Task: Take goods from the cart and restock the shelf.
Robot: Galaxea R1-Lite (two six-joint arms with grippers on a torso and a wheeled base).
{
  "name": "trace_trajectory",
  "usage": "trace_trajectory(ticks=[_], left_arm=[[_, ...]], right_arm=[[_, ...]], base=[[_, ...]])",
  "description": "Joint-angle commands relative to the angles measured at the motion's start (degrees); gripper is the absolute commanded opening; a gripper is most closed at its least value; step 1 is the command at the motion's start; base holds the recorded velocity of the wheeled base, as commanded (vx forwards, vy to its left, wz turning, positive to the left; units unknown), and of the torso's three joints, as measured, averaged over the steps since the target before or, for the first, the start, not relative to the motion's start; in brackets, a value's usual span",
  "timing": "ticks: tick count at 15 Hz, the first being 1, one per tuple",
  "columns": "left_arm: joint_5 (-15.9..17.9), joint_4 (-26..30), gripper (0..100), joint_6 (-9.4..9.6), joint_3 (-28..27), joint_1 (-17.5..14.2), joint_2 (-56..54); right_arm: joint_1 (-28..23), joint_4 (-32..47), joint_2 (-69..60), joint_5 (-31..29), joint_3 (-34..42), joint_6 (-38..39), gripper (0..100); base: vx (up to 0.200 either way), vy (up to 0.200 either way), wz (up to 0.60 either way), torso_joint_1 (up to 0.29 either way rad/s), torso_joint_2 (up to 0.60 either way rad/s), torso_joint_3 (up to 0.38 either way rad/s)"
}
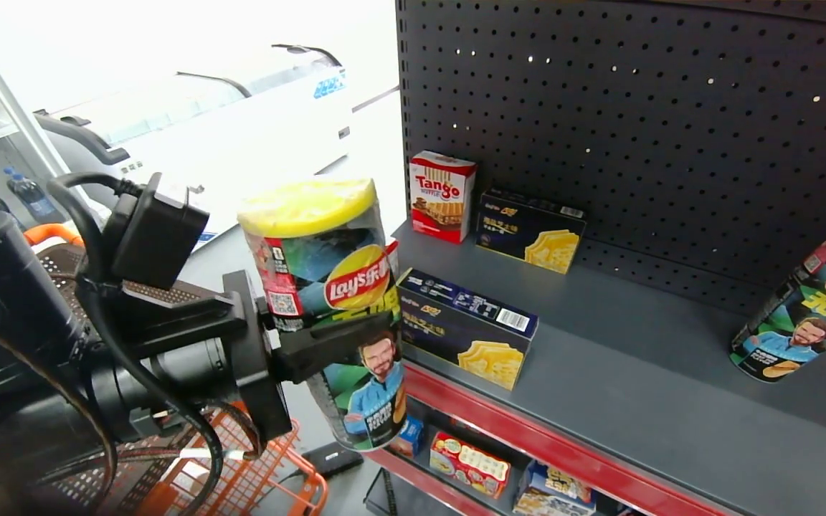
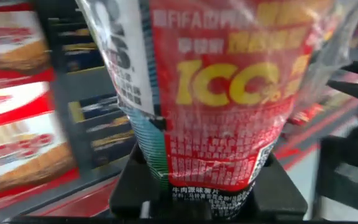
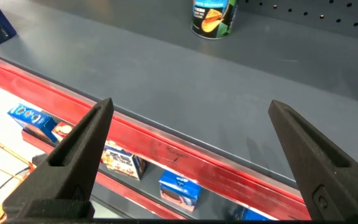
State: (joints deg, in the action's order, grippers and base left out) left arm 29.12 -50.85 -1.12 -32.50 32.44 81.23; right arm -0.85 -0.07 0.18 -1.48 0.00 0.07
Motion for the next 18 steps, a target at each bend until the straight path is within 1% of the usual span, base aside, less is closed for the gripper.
trace_trajectory(ticks=[1, 2, 4, 7, 16, 18], left_arm=[[1.8, 0.0, 0, 0.07, 0.2, 3.1, 0.1], [2.6, 0.0, 0, 0.07, 0.2, 4.3, 0.1], [2.6, 0.0, 0, 0.07, 0.0, 5.6, 0.2], [2.7, 0.0, 0, 0.07, -0.5, 6.3, 0.3], [2.7, 0.0, 0, 0.07, -0.1, 5.8, 0.6], [2.6, 0.0, 0, 0.07, 0.2, 5.6, 0.5]], right_arm=[[0.0, 0.0, 0.1, 0.0, 0.0, 0.0, 100], [0.0, 0.0, 0.1, 0.0, 0.0, 0.0, 100], [0.0, 0.0, 0.1, 0.0, 0.0, 0.0, 100], [0.0, 0.0, 0.1, 0.0, 0.0, 0.0, 100], [0.0, 0.0, 0.1, 0.0, 0.0, 0.0, 100], [0.0, 0.0, 0.1, 0.0, 0.0, 0.0, 100]], base=[[0.0, 0.0, 0.0, 0.0, 0.0, 0.0], [0.0, 0.0, 0.0, 0.0, 0.0, 0.0], [0.0, 0.0, -0.6, 0.002, 0.0, 0.0], [0.0, 0.0, -0.6, -0.002, 0.0, 0.002], [0.0, 0.0, -0.6, 0.005, 0.0, 0.002], [0.0, 0.0, 0.0, 0.0, 0.0, 0.0]])
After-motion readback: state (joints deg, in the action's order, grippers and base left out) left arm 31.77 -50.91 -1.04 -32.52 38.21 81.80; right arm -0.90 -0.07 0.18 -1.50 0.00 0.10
